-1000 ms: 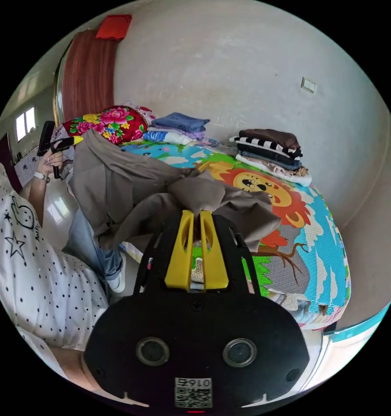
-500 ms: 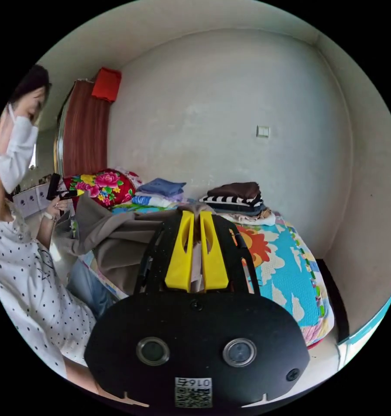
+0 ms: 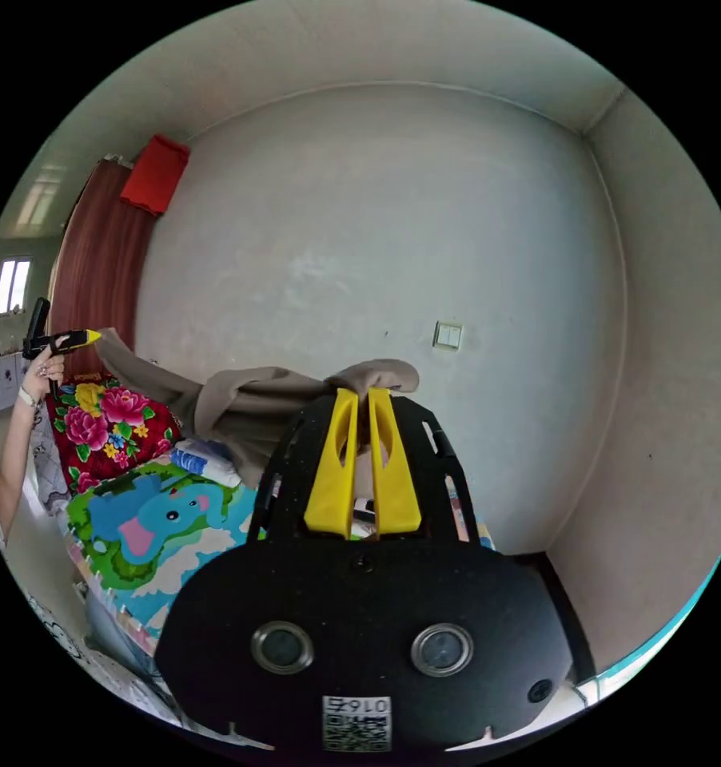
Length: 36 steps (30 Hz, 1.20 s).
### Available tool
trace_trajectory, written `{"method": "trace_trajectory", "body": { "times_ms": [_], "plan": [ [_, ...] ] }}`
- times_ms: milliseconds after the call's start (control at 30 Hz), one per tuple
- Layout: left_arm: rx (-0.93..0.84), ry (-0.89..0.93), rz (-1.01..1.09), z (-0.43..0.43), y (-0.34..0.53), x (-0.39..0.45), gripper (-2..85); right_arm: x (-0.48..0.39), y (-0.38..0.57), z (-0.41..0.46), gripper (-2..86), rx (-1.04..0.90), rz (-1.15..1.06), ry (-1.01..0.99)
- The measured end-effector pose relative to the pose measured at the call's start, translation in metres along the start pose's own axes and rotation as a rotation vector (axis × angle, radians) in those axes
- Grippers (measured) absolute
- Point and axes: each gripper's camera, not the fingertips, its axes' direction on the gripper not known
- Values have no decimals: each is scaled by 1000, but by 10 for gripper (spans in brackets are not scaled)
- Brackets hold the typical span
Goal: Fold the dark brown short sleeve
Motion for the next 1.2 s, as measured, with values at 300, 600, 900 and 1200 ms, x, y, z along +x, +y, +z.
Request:
{"method": "trace_trajectory", "body": {
  "times_ms": [300,600,900,1200],
  "plan": [
    [-424,252,-264,113,154,-87,-9,20,79,150,8,-563,18,-246],
    [-721,305,-435,217,308,-108,-9,-14,202,269,10,-968,-84,-272],
    [-897,108,-201,242,349,-55,-9,34,221,249,36,-931,8,-183],
    [-700,-274,-174,286,320,-86,37,28,236,221,112,-723,38,-45]
  ]
}}
